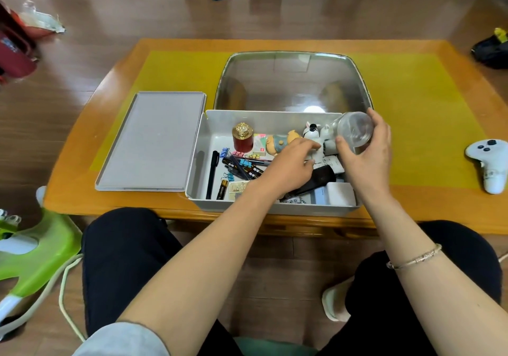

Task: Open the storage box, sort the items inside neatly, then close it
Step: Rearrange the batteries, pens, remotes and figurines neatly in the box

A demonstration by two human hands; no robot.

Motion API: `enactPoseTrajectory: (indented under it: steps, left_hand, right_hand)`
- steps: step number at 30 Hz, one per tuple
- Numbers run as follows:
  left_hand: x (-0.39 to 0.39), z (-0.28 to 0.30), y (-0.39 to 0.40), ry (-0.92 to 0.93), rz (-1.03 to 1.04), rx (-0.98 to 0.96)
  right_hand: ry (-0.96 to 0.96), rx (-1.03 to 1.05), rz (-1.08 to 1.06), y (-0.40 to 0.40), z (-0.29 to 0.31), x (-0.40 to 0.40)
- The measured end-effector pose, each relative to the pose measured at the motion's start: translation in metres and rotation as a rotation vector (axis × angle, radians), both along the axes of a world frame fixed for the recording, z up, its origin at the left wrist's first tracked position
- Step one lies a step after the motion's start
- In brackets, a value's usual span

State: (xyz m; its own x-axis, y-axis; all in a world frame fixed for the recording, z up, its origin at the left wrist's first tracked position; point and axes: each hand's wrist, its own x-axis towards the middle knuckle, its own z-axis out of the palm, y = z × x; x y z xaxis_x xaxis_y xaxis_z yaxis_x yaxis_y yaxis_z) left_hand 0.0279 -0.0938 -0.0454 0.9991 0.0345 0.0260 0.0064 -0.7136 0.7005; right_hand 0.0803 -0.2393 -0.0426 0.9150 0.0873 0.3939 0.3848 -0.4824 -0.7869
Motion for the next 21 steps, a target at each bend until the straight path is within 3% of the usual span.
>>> enactPoseTrajectory:
  steps: [8, 14, 21]
  left_hand:
    - [-0.021, -0.002, 0.021, -0.022, 0.103, -0.094]
    - [-0.045, -0.003, 0.054, 0.011, 0.162, 0.037]
    - [-0.066, -0.004, 0.066, -0.038, 0.149, -0.113]
  right_hand:
    - [0.071, -0.054, 0.144, 0.007, -0.001, -0.007]
    - [0.129, -0.116, 0.272, 0.022, -0.003, -0.014]
    - [0.132, -0.205, 0.633, 0.061, 0.002, -0.031]
